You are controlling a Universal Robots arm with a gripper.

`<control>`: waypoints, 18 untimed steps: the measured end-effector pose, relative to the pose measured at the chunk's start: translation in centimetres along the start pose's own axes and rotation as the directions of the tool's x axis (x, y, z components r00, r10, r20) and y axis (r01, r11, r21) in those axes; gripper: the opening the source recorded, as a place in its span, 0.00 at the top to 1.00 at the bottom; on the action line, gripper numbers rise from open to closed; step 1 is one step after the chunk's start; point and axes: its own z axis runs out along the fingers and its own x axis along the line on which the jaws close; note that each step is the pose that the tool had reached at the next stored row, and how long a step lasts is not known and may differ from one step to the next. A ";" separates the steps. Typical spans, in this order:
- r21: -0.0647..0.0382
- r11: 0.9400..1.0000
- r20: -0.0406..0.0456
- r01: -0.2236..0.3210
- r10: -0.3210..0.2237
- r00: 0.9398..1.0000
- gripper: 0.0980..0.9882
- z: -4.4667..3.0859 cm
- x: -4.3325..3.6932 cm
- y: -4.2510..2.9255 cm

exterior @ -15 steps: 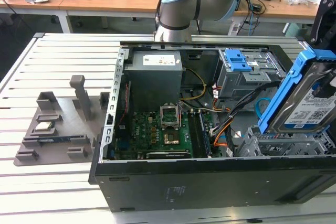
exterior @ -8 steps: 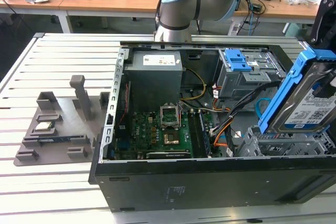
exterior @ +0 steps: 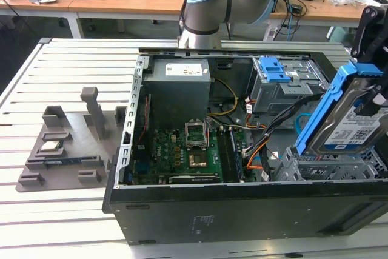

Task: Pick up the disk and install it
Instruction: 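Insert the disk into the insertion slot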

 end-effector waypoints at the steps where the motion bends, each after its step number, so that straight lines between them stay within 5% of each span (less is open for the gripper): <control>1: 0.000 1.000 0.000 0.000 0.000 1.000 0.70 0.30 -0.27 -0.11; 5: -0.001 1.000 0.000 0.000 0.000 1.000 0.70 1.85 -0.41 -0.24; 11: -0.001 1.000 0.000 0.000 0.000 1.000 0.70 2.74 -0.42 -0.29; 18: -0.001 1.000 0.000 0.000 0.000 1.000 0.70 4.68 -0.45 -0.41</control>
